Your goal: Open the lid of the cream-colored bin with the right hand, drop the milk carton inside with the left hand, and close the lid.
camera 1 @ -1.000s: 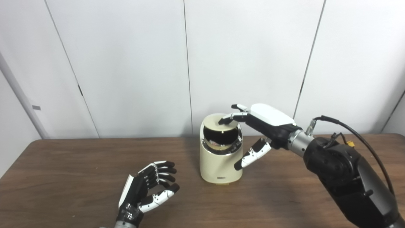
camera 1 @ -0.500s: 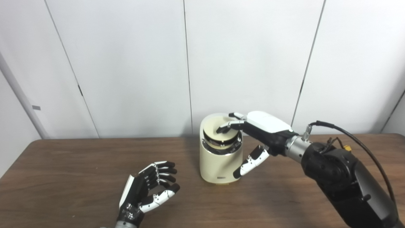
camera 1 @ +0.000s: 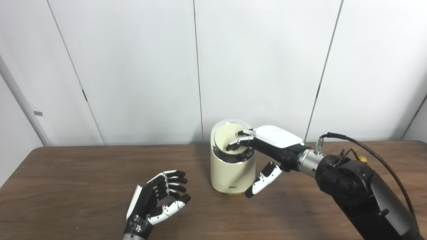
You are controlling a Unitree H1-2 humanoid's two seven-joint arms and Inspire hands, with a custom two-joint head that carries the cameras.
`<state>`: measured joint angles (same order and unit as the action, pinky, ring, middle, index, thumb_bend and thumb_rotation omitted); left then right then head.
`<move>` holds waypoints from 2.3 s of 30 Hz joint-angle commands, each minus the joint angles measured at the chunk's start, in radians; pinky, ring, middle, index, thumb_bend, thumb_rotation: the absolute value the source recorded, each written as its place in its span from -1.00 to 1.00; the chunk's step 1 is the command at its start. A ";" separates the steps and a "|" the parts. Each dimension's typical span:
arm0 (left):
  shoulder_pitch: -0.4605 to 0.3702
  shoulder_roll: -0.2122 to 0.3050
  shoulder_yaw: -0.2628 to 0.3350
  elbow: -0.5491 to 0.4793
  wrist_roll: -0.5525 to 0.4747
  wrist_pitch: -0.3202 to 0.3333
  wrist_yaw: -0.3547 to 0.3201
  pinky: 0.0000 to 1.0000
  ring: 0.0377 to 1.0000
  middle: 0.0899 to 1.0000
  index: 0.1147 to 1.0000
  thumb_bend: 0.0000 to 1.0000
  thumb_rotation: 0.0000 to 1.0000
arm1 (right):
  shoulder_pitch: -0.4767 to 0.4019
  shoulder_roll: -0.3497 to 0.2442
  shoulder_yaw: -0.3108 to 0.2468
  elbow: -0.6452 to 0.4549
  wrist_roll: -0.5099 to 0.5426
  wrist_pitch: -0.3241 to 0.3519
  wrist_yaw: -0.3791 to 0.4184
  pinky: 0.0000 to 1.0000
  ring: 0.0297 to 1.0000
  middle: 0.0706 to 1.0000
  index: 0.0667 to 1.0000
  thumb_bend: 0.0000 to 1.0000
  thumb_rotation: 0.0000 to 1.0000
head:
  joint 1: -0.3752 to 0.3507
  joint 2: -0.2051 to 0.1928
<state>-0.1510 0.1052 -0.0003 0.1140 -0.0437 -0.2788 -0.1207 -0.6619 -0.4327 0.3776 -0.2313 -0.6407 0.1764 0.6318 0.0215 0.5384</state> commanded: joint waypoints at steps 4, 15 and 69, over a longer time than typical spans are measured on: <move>0.018 -0.011 -0.002 -0.017 -0.010 -0.001 0.002 -0.06 0.13 0.23 0.33 0.33 -0.61 | -0.025 -0.039 0.030 -0.011 -0.065 -0.030 0.033 0.95 0.95 0.57 0.59 0.61 -0.29 | 0.003 0.002; 0.023 -0.009 -0.003 -0.023 -0.009 -0.010 -0.001 -0.06 0.13 0.24 0.33 0.33 -0.57 | -0.012 -0.053 0.059 0.008 -0.148 -0.086 0.035 1.00 0.98 0.55 0.57 0.65 -0.30 | 0.006 0.007; 0.006 0.013 0.016 0.006 -0.074 -0.050 -0.050 -0.06 0.13 0.24 0.33 0.32 -0.68 | 0.488 0.187 -0.419 0.123 0.503 -0.301 -0.474 0.72 0.80 0.86 0.85 0.46 -0.59 | -0.015 -0.001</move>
<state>-0.1384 0.1042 0.0065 0.1030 -0.0953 -0.2886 -0.1635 -0.1524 -0.2443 -0.0259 -0.0962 -0.1699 -0.0694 0.1795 0.0046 0.5369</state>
